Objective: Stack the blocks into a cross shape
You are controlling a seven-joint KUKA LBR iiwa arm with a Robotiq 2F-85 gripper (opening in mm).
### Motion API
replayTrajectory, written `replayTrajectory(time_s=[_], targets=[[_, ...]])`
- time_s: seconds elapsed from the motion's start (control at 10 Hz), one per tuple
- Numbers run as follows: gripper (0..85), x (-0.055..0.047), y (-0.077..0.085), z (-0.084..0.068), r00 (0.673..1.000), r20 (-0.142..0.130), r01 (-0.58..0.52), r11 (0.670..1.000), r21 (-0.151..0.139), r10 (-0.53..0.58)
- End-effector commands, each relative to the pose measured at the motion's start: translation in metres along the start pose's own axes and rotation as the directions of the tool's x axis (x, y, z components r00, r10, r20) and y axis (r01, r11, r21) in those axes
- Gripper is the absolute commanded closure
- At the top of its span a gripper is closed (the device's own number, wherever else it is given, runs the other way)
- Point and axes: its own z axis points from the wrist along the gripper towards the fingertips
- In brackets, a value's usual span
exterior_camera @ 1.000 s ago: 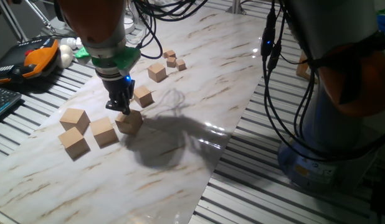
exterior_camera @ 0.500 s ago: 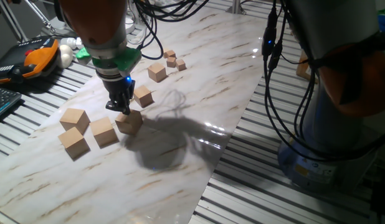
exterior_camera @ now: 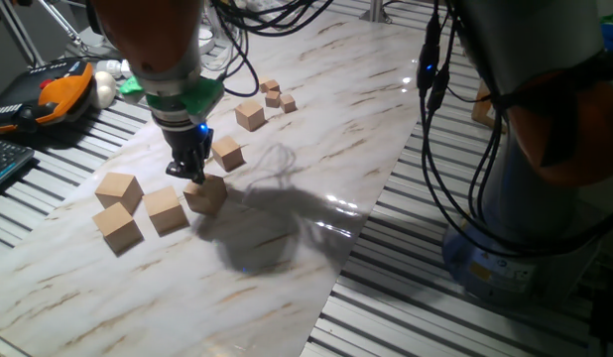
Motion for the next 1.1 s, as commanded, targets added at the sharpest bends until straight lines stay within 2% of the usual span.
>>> replayTrajectory(time_s=[0.0, 0.1, 0.3, 0.7, 1.0], targets=[[0.0, -0.0005, -0.0009, 0.0005, 1.0, 0.007, -0.001, 1.0, 0.004, 0.001], [0.0, -0.0007, -0.002, 0.0006, 1.0, 0.015, -0.001, 1.0, 0.003, 0.001], [0.0, -0.0012, -0.0028, 0.0004, 1.0, 0.023, 0.012, 1.0, 0.021, -0.012], [0.0, -0.0018, -0.0034, 0.001, 0.999, 0.018, 0.026, 0.999, 0.024, -0.026], [0.0, -0.0045, -0.0053, 0.007, 0.999, 0.016, 0.029, 0.999, 0.025, -0.029]])
